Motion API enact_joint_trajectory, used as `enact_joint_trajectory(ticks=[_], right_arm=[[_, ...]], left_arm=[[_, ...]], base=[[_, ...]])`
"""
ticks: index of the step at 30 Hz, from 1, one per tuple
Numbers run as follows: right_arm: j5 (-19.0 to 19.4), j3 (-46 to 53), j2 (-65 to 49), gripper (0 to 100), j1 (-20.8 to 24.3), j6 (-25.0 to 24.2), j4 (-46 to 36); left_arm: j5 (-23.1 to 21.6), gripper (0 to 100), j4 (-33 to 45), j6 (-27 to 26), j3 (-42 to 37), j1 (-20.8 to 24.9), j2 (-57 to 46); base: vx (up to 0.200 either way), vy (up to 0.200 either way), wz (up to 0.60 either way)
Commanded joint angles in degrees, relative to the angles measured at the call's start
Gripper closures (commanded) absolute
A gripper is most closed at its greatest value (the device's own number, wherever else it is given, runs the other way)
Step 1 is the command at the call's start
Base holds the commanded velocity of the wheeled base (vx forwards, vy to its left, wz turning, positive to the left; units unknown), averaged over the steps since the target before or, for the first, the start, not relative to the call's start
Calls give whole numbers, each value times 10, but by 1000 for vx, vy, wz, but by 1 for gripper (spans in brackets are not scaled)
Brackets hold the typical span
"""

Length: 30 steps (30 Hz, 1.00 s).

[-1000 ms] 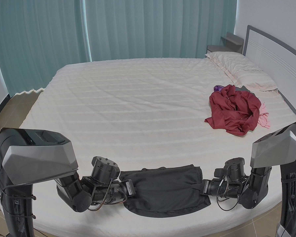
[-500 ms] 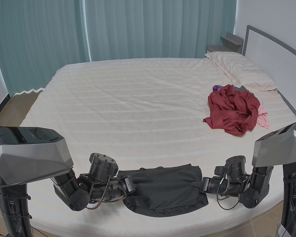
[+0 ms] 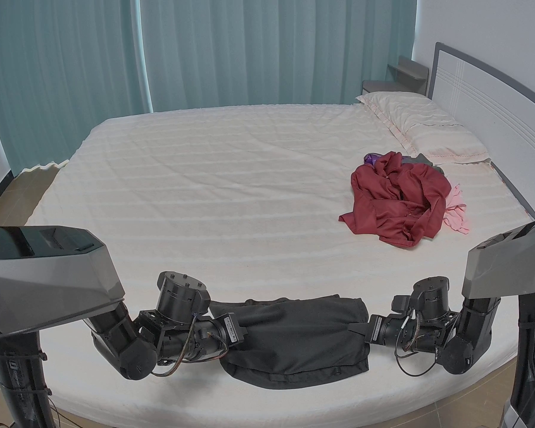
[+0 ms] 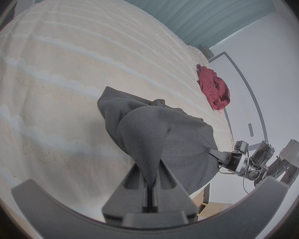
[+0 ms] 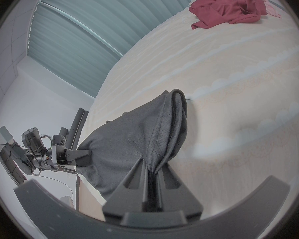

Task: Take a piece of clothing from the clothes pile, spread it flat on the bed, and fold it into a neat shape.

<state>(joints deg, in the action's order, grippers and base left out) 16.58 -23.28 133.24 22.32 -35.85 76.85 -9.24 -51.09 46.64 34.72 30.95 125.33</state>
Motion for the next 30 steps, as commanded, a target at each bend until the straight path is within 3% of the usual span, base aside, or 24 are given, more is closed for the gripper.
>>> enact_joint_trajectory(ticks=[1,30], right_arm=[[0,5,-10,100,0,0,1],[-4,19,-5,100,-5,0,16]], left_arm=[[0,100,0,0,-1,1,-4],[-1,100,-1,5,0,4,2]], base=[[0,-200,0],[0,-200,0]])
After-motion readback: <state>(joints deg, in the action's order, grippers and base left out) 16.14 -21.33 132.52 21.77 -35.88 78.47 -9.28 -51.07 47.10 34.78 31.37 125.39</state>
